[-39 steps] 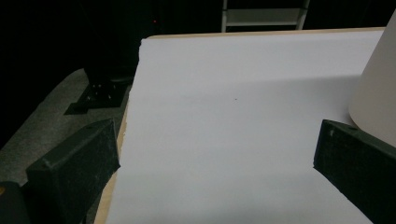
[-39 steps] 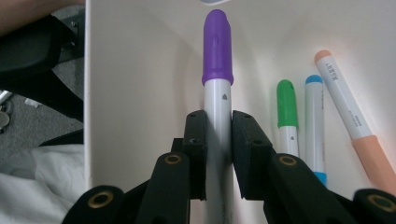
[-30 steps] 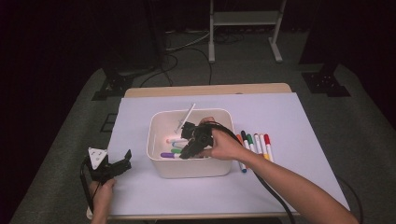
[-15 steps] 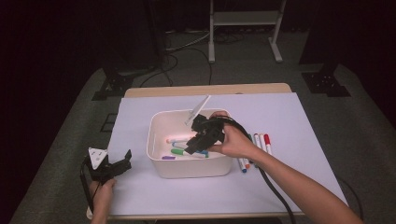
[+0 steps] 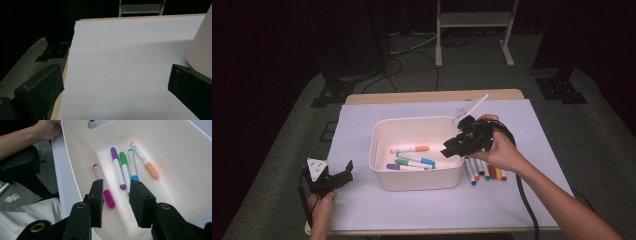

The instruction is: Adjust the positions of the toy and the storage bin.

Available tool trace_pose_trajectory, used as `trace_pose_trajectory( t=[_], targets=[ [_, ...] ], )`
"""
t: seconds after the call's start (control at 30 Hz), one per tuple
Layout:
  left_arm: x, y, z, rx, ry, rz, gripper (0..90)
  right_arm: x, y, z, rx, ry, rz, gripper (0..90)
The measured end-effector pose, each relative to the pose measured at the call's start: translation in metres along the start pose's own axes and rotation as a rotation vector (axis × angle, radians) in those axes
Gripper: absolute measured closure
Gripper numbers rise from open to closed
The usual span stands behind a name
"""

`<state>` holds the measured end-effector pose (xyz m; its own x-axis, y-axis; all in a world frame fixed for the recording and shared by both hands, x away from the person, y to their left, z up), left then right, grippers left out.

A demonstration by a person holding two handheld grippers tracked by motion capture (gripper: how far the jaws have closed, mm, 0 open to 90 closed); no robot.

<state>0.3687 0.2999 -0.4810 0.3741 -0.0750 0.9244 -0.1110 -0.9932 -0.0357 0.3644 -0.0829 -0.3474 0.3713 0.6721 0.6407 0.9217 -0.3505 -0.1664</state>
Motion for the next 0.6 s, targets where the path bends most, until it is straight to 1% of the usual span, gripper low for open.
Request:
trace_pose_trajectory(
  t=[0.03,0.07,0.1,0.2,0.23,0.33,0.47,0.6],
  targets=[
    [0.000,0.000,0.000,0.000,0.000,0.001,0.0,-0.004,0.002,-0.005,-0.009,0.006,0.010,62.1],
    [0.000,0.000,0.000,0.000,0.000,0.001,0.0,-0.009,0.004,-0.011,-0.020,0.015,0.031,61.7],
    [0.000,0.000,0.000,0.000,0.000,0.002,0.0,-0.012,0.007,-0.015,-0.027,0.019,0.030,61.5],
    [0.000,0.000,0.000,0.001,0.001,0.004,0.0,-0.028,0.016,-0.028,-0.056,0.039,0.069,60.7],
    [0.000,0.000,0.000,0.002,0.001,0.007,0.0,-0.032,0.020,-0.031,-0.064,0.044,0.070,60.6],
    [0.000,0.001,0.000,0.001,0.003,0.008,0.0,-0.051,0.030,-0.041,-0.086,0.057,0.116,60.5],
    [0.000,0.001,0.000,0.003,0.001,0.012,0.0,-0.076,0.044,-0.046,-0.107,0.062,0.170,60.0],
    [0.000,0.001,0.000,0.005,0.005,0.014,0.0,-0.101,0.059,-0.044,-0.137,0.043,0.209,59.6]
  ],
)
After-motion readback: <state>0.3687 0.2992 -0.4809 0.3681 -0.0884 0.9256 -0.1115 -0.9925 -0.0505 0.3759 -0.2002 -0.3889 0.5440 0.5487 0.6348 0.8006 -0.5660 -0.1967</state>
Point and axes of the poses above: each handheld gripper's, and its own axes: z roughly forward along the jaws, x roughly out of its top, y roughly to its right, the point moved 8 cm from there along z, roughly forward along the jaws, and after that the axes turned 2 degrees about -y, right-handed, at the moved point
